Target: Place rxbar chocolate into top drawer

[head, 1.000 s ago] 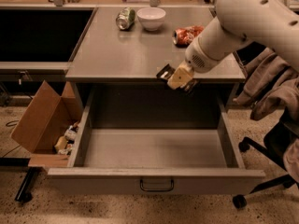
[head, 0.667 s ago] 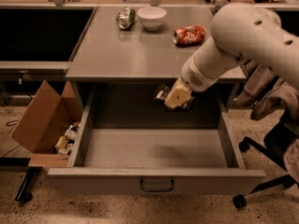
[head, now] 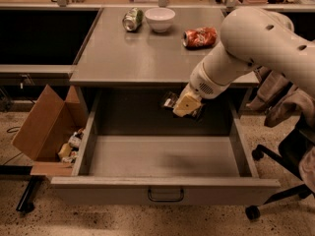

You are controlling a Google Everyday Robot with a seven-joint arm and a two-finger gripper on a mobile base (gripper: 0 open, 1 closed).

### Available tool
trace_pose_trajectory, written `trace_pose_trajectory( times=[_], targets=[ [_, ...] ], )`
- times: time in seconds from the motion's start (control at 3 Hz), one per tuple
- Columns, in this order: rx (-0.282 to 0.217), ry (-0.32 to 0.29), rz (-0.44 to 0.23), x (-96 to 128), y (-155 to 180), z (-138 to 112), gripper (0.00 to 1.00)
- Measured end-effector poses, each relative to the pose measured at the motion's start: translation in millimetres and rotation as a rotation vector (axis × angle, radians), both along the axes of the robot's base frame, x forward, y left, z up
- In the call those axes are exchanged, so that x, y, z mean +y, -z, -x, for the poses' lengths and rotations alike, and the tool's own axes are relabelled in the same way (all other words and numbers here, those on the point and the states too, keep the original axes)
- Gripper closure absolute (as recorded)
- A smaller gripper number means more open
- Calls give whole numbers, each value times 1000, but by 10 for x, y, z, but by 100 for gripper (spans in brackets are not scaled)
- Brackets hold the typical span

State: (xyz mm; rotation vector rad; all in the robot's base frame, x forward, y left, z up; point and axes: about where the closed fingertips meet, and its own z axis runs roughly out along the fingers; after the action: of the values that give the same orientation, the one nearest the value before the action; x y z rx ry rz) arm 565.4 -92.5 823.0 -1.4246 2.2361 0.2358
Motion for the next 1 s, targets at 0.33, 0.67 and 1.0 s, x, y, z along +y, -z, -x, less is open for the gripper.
trace_pose_trajectory(
  times=[0.33, 0.67, 1.0],
  targets=[
    [6, 16, 1, -29, 244, 28, 100],
    [20, 45, -11, -110, 712, 32, 100],
    [51, 74, -53, -207, 1251, -79, 100]
  ],
)
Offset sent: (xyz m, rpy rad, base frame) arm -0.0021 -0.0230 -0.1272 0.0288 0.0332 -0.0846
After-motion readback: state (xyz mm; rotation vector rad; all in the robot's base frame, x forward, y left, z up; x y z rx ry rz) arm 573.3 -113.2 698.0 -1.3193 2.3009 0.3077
